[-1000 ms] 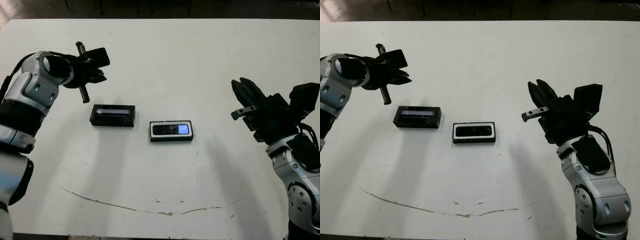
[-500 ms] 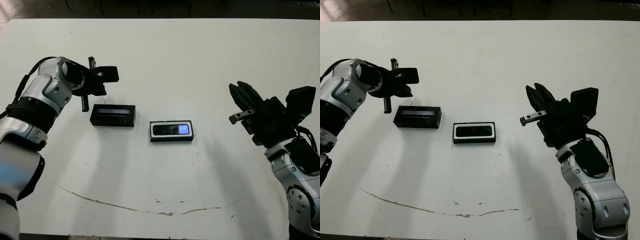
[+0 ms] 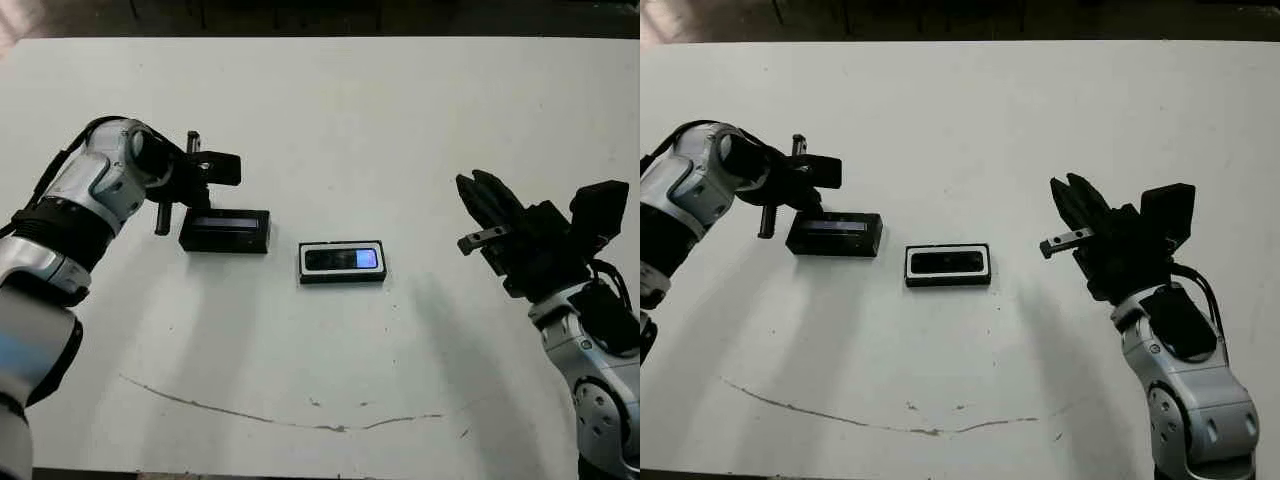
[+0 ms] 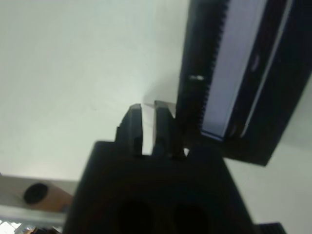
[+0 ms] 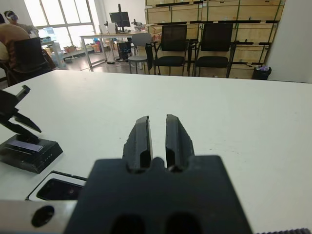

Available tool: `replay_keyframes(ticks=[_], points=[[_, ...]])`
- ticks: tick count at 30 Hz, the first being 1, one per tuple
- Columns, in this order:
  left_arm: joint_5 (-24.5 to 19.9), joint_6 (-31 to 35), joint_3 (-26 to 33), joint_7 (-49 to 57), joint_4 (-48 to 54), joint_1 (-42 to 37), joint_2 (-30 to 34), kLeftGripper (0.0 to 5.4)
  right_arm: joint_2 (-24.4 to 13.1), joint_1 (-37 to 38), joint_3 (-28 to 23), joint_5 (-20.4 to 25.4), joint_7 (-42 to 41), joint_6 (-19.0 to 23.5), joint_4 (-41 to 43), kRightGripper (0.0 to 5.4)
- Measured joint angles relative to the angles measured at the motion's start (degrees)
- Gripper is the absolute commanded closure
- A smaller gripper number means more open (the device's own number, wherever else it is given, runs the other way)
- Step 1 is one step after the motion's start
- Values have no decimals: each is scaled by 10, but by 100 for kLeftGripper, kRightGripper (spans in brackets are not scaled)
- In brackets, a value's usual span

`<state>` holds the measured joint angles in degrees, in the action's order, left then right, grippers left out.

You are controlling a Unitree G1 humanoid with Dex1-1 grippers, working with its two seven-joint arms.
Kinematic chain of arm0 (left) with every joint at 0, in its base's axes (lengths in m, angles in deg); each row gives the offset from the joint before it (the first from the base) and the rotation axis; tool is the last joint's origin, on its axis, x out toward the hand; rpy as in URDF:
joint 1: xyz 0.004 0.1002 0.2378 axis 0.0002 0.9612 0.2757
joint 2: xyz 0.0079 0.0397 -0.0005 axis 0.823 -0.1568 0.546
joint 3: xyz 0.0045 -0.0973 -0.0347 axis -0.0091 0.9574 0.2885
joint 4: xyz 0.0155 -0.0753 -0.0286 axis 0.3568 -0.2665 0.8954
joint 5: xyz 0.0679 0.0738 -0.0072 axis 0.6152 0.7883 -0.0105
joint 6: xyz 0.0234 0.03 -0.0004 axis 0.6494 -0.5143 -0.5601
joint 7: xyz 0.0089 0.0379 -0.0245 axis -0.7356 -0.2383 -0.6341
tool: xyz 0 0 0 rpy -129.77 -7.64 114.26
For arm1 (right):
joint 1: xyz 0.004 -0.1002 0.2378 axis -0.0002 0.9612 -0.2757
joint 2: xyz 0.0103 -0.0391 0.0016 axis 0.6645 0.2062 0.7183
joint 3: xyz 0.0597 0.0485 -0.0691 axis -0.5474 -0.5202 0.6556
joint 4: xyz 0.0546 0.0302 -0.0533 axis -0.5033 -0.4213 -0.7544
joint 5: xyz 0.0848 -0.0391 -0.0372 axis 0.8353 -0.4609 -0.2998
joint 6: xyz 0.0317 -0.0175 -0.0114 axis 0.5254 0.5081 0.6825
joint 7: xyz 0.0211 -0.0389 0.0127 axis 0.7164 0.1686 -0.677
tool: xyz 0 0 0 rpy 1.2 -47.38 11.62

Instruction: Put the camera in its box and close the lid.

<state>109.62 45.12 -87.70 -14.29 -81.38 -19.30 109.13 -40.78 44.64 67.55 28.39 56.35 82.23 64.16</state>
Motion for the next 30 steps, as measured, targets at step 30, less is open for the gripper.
replay_keyframes(ticks=[30], points=[[-133, 86, 82, -135, 361, 176, 114, 540, -6, 0, -6, 19, -7, 0, -3, 539]])
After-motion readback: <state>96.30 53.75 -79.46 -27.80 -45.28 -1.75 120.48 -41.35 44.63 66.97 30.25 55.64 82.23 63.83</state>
